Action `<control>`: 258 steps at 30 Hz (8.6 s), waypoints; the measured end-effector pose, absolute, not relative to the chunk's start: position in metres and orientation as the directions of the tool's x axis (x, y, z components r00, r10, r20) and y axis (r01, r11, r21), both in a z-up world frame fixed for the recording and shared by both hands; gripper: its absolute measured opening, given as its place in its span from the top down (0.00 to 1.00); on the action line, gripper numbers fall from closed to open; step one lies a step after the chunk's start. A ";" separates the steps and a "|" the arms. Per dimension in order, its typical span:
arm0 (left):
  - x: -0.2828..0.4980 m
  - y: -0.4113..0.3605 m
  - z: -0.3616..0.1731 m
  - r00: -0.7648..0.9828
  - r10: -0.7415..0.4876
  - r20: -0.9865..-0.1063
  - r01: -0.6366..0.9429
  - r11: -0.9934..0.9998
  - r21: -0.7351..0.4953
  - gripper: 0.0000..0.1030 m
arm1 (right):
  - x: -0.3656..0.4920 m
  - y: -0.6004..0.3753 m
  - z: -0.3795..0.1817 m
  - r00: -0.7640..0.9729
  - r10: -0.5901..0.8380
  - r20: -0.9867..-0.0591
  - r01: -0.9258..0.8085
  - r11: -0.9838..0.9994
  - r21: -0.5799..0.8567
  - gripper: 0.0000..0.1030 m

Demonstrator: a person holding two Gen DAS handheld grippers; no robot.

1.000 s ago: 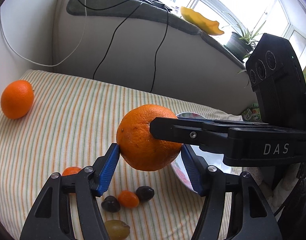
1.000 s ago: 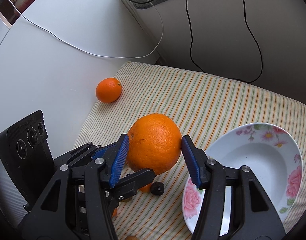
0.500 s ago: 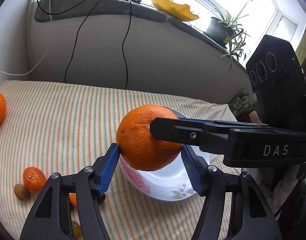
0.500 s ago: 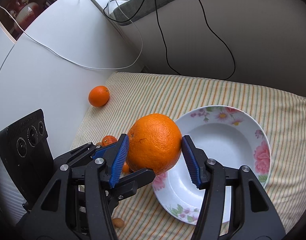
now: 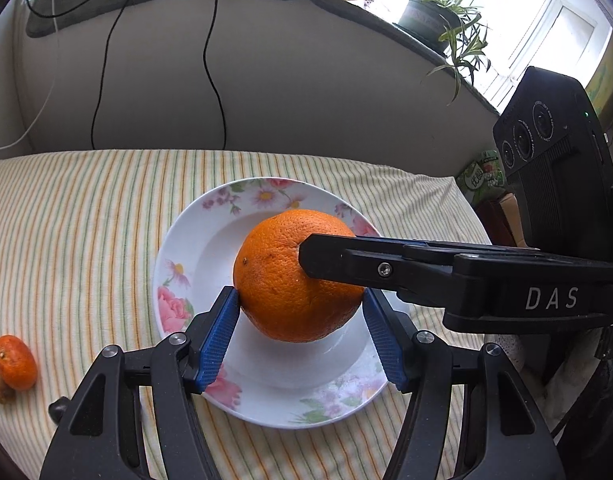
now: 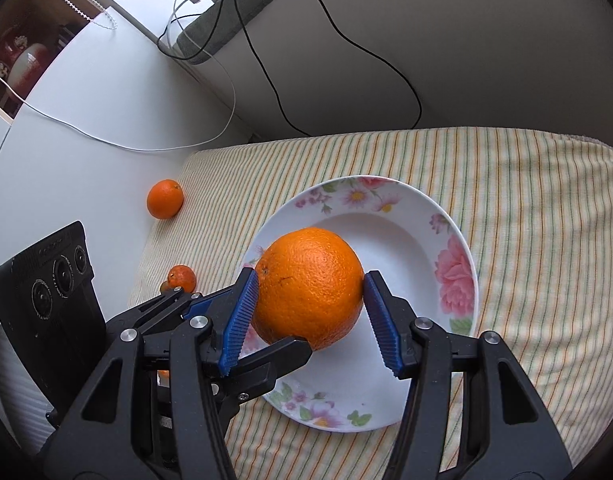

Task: Organize fruits
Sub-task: 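Lower the large orange onto the white plate and open the right gripper, then move the left tool to the stemmed tangerine while the right tool approaches the brown kiwi, then grasp and lift the tangerine with the left gripper while the right gripper lifts the kiwi, then lower the tangerine into the plate with the left gripper while the right gripper drops the kiwi there, then withdraw both tools and move the right tool to the orange by the wall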

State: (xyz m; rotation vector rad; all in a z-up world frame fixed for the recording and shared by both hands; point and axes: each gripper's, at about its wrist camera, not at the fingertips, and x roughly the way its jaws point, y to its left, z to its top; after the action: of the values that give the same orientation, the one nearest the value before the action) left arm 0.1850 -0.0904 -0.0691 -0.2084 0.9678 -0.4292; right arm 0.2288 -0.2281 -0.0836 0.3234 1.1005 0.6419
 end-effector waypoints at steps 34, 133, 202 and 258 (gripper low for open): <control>0.149 -0.060 -0.049 0.569 -0.414 -0.710 0.252 0.910 -0.328 0.41 | 0.195 -0.252 -0.071 0.426 0.594 -0.683 -0.326 0.805 0.496 0.42; 0.039 0.004 -0.075 0.684 -0.324 -0.653 0.128 0.935 -0.330 0.68 | 0.057 -0.178 -0.087 0.474 0.582 -0.661 -0.560 0.778 0.284 0.72; 0.094 -0.055 -0.056 0.663 -0.411 -0.626 0.276 0.911 -0.305 0.42 | 0.085 -0.200 -0.081 0.562 0.478 -0.675 -0.488 0.851 0.197 0.32; 0.038 0.118 -0.068 0.760 -0.094 -0.643 -0.090 0.964 -0.248 0.24 | 0.084 -0.106 -0.056 0.440 0.576 -0.689 -0.678 0.716 0.165 0.18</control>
State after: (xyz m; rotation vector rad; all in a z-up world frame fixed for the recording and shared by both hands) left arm 0.0378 0.1176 -0.0679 -0.2732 0.7097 -0.0022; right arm 0.0844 -0.1057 -0.0562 -0.1429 0.7972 0.7815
